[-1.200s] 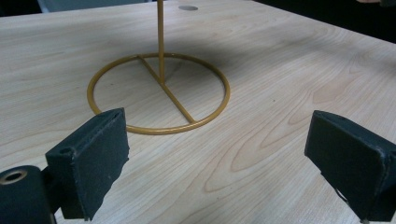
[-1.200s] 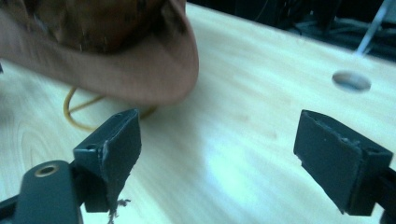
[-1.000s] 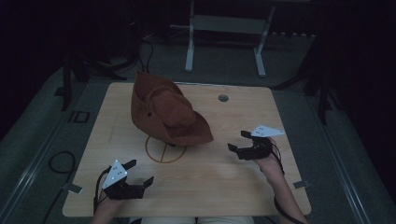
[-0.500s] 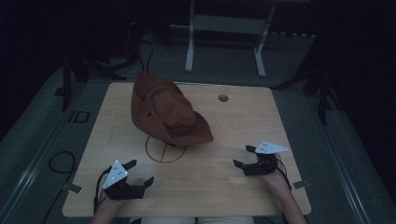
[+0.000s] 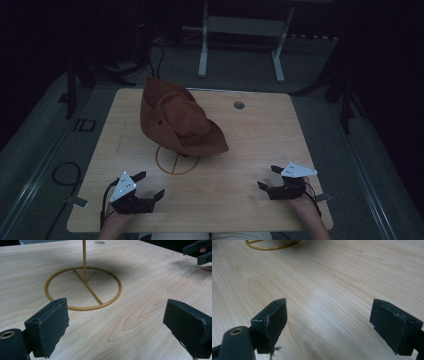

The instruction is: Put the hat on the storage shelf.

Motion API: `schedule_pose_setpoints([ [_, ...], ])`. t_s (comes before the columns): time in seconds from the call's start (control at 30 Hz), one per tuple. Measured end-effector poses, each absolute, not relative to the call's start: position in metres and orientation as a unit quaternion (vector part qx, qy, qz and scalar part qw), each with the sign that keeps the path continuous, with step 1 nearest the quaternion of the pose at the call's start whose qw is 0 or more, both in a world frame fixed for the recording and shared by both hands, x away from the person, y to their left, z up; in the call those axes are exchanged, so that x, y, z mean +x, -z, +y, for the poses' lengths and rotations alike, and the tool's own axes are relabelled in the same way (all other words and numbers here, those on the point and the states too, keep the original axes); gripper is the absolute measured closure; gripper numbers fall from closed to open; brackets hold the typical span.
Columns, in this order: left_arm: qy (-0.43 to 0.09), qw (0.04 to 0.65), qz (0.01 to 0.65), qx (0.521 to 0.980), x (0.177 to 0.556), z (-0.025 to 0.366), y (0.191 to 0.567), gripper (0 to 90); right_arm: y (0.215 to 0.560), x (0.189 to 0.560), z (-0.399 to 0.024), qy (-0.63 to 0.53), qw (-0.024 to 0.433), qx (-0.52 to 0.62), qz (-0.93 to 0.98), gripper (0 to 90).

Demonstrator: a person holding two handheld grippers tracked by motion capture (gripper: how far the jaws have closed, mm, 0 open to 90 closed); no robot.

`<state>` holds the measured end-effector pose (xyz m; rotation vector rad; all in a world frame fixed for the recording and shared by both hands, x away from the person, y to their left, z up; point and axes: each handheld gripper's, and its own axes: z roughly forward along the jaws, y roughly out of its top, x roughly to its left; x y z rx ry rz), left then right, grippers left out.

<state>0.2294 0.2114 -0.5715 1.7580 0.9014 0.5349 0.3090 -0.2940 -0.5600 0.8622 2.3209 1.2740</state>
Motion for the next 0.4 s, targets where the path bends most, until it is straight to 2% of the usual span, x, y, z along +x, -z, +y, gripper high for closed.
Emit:
schedule_pose_setpoints([
  [0.4,-0.222,0.519,0.376,0.735,0.2297,0.211,0.572,7.1,0.5638,0.3054,-0.2998,-0.443,0.196,0.304,0.82,13.9],
])
